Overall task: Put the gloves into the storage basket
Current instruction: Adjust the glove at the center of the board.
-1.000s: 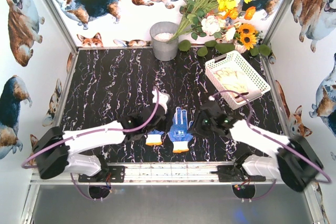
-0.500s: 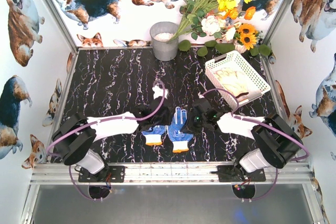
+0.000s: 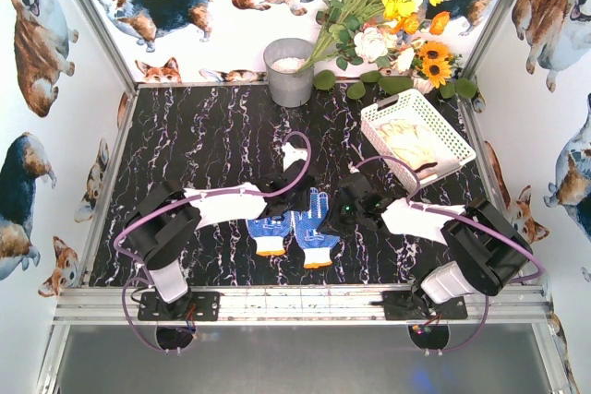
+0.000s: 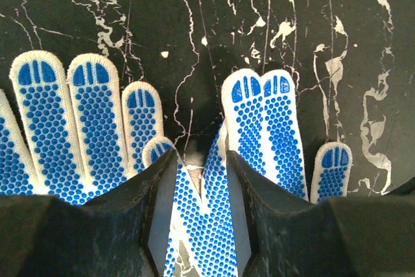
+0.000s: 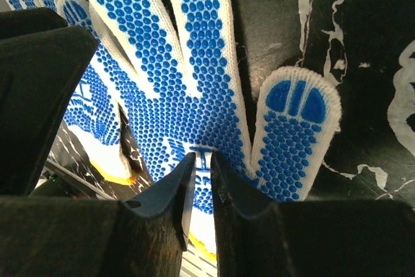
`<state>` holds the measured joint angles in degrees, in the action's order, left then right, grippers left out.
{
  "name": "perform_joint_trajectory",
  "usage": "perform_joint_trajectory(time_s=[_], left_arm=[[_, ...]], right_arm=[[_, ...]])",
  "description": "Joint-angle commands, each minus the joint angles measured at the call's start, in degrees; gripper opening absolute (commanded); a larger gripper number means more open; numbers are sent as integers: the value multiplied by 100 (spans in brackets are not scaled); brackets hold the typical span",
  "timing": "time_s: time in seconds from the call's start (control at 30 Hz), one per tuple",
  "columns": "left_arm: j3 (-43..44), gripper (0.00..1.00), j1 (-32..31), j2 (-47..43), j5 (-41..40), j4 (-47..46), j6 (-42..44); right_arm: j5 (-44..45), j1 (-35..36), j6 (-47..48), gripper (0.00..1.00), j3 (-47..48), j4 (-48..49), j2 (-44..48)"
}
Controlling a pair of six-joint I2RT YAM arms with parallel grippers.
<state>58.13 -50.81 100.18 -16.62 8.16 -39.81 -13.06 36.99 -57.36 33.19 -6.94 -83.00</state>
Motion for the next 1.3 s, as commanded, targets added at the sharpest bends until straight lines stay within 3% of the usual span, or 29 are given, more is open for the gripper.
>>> perform_joint_trajectory(time_s=[0.0, 0.33, 0.77, 1.1, 1.27], left_arm=[[168, 30, 18, 129, -194, 102, -46], [320, 30, 9, 514, -229, 110, 14], [804, 17, 1, 722, -989, 754, 203], [1000, 18, -8, 1015, -463, 640, 179], [918, 0, -28, 813, -633, 620, 132]], right_arm=[[196, 1, 63, 19, -98, 157, -154], [190, 1, 67, 19, -163, 163, -153], [649, 1, 129, 19, -368, -455, 247], [694, 10, 120, 19, -449, -475, 309], [726, 10, 127, 19, -463, -501, 309]])
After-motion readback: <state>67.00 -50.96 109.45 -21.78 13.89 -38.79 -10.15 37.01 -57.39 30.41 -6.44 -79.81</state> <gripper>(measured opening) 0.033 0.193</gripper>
